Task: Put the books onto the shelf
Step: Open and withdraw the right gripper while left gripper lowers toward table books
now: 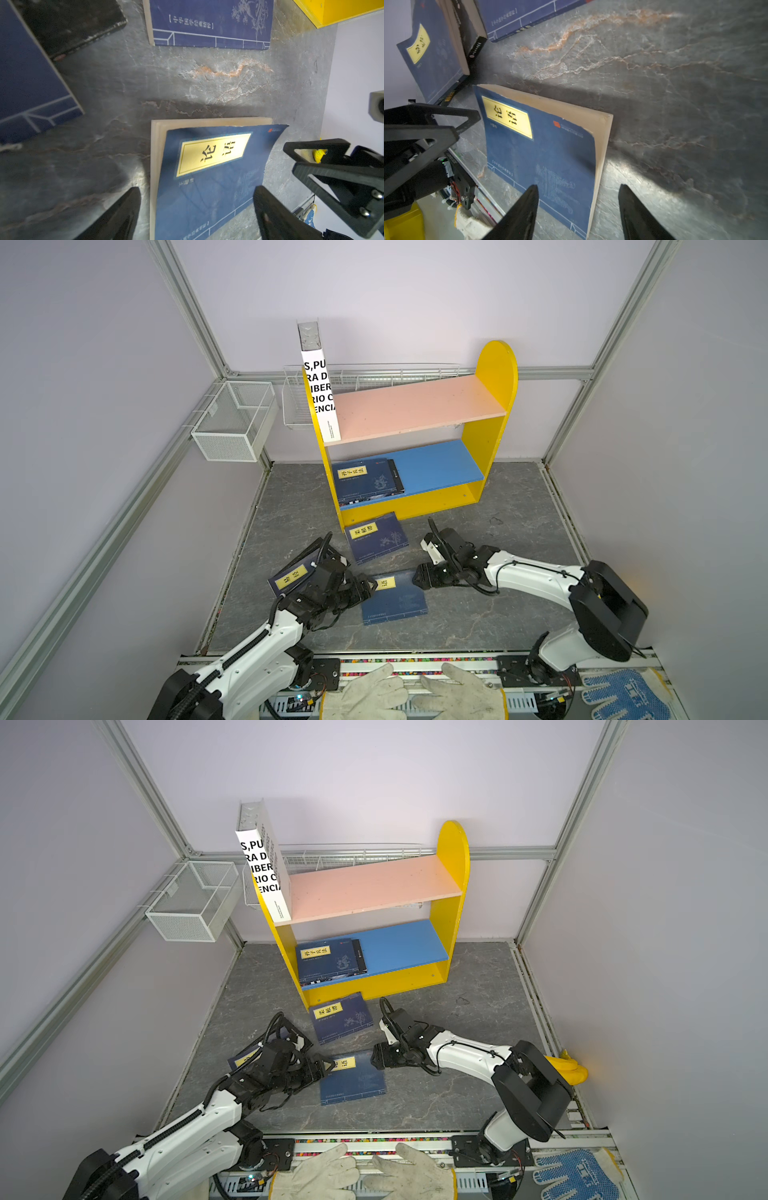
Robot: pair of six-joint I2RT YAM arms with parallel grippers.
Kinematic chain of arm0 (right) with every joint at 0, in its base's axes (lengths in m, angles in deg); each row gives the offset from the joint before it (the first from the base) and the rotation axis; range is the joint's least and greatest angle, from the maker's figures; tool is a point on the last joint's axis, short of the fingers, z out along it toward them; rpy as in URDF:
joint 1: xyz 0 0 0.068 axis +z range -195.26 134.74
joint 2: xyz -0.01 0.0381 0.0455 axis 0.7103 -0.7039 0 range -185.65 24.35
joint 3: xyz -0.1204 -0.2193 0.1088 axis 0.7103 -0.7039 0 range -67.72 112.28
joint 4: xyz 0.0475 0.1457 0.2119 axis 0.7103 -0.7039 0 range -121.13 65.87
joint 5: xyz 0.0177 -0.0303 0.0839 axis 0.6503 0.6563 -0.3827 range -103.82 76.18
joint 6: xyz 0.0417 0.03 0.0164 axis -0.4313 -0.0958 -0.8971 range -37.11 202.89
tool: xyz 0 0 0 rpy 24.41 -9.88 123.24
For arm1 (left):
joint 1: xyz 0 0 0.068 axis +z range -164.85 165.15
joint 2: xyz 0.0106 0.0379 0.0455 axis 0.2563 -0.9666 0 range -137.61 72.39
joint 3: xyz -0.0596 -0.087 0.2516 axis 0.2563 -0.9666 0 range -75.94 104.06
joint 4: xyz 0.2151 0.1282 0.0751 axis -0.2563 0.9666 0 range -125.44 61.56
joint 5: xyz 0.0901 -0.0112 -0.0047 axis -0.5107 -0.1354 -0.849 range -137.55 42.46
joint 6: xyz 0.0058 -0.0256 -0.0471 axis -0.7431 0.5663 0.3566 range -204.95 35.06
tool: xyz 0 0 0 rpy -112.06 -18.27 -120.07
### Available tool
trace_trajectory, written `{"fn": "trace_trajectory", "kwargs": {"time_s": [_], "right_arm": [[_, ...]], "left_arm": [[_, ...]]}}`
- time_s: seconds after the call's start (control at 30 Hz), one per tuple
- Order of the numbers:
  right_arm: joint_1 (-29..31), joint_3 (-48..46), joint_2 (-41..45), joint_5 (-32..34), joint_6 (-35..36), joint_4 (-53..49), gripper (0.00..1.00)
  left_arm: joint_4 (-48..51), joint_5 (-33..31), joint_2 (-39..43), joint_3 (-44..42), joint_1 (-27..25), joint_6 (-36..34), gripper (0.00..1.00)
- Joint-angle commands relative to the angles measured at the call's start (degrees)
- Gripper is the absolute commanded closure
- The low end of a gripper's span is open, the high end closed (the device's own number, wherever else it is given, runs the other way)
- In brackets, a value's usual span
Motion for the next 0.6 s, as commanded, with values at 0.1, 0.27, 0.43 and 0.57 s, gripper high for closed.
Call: {"fn": "trace_trajectory", "kwargs": {"time_s": [0.1,0.27,0.43,0.57], "right_arm": [[0.7,0.7,-3.8,0.1,-0.2,1.4,0.51],[0.8,1.2,-6.7,0.1,0.4,1.5,0.63],[0.9,4.5,-10.1,-2.0,1.1,2.5,0.67],[1.0,5.7,-11.3,-1.9,2.1,1.5,0.67]], "left_arm": [[-7.6,-0.4,-3.5,0.0,-0.3,1.5,0.19],[-11.2,1.2,-2.3,0.0,-0.4,1.7,0.26],[-16.9,4.8,-1.0,-1.4,-0.4,1.5,0.34],[-18.9,6.4,-0.3,-1.7,-0.4,1.0,0.41]]}}
